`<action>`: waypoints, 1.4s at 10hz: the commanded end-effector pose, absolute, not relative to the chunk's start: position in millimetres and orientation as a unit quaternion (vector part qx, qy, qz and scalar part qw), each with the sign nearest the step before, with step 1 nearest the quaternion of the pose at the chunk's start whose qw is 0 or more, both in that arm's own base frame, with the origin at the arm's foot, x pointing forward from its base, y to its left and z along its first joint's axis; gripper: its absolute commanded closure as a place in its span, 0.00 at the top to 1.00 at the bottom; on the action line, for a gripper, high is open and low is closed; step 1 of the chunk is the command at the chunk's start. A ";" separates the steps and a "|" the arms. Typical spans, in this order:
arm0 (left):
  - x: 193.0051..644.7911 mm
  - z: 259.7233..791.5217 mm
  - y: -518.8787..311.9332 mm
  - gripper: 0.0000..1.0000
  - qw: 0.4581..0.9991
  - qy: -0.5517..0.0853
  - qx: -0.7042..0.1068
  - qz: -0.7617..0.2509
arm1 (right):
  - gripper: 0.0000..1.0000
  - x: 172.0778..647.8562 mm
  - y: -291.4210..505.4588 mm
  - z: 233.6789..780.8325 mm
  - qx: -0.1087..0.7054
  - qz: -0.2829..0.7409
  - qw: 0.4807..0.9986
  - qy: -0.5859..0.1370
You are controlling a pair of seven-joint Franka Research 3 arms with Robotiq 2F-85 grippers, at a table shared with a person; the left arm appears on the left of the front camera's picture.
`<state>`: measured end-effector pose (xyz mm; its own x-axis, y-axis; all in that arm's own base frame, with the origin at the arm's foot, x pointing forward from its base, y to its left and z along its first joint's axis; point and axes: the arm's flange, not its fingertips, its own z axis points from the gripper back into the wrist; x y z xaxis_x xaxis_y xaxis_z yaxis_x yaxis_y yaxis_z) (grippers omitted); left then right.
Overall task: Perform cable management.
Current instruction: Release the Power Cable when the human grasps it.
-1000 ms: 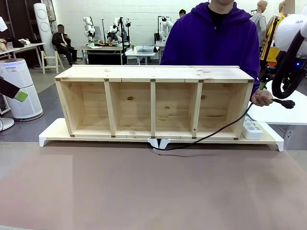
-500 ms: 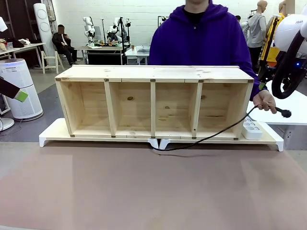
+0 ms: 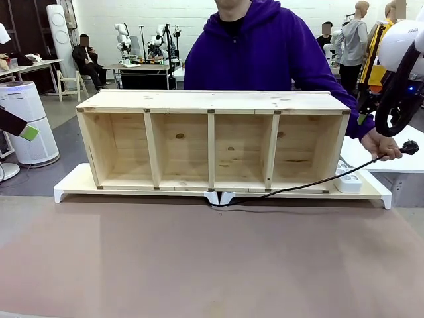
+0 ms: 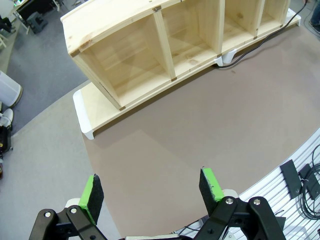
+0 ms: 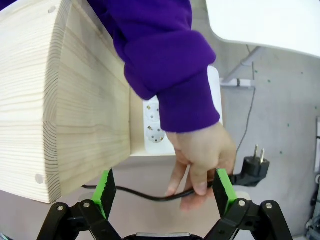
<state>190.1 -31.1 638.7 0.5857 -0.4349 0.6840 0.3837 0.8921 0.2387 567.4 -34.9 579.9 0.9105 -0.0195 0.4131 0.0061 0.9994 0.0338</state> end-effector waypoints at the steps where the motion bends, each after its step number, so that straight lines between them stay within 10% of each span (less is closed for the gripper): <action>1: 191.5 639.1 -30.8 1.00 0.890 -0.395 0.034 -0.226 | 1.00 567.3 -35.0 579.0 0.016 -0.008 0.978 -0.209; 14: 191.5 639.1 -30.8 1.00 0.890 -0.395 0.034 -0.226 | 1.00 567.3 -35.0 579.0 0.016 -0.008 0.978 -0.209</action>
<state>190.1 -31.1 638.7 0.5857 -0.4349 0.6840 0.3837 0.8921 0.2387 567.5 -34.9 579.9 0.9105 -0.0195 0.4131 0.0061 0.9994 0.0338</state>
